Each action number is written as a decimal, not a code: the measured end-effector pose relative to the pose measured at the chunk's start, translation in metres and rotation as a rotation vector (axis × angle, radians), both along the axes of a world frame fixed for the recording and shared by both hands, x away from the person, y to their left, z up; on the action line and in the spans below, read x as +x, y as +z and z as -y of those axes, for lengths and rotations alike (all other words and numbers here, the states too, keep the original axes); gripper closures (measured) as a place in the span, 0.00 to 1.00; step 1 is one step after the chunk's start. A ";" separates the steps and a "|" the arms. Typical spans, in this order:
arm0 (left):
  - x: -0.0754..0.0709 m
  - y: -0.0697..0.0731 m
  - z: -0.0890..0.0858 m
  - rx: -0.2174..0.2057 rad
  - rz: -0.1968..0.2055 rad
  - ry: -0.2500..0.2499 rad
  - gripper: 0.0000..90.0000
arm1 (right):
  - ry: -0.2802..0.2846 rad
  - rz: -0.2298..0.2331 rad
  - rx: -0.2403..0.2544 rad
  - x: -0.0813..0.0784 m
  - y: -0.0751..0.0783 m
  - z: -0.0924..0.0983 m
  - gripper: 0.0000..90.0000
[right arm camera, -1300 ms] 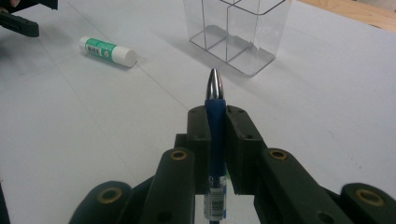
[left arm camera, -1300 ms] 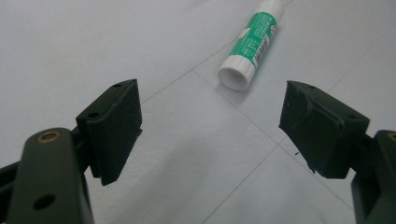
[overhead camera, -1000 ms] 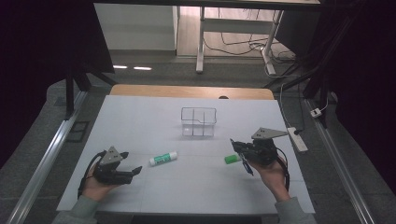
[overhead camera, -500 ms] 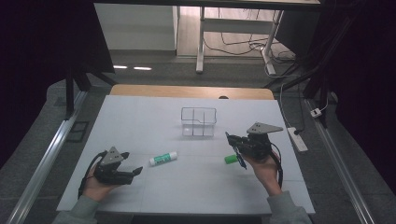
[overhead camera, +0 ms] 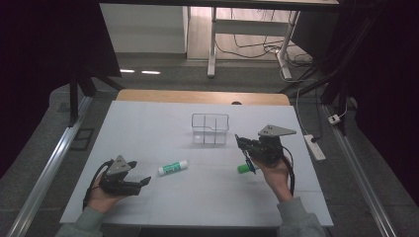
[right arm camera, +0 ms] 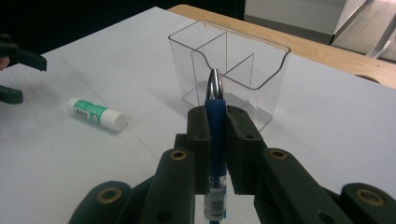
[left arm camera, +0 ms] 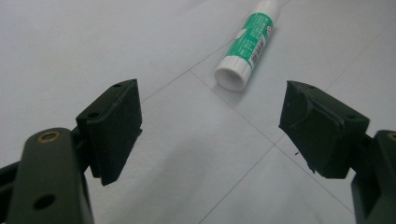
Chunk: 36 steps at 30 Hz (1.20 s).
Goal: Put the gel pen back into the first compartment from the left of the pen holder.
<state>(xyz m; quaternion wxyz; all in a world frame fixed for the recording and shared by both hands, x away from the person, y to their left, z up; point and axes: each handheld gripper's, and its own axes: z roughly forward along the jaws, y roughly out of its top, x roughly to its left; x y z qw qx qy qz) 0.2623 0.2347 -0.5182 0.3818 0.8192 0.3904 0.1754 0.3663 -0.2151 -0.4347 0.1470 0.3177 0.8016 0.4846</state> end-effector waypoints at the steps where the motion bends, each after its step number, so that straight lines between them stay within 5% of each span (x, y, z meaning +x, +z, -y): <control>1: 0.000 0.000 0.000 -0.001 0.000 0.000 0.23 | 0.001 0.001 0.001 0.001 0.000 -0.001 0.89; 36: 0.000 -0.001 0.001 0.005 -0.002 0.000 0.23 | 0.023 0.029 0.099 0.022 0.003 -0.023 0.89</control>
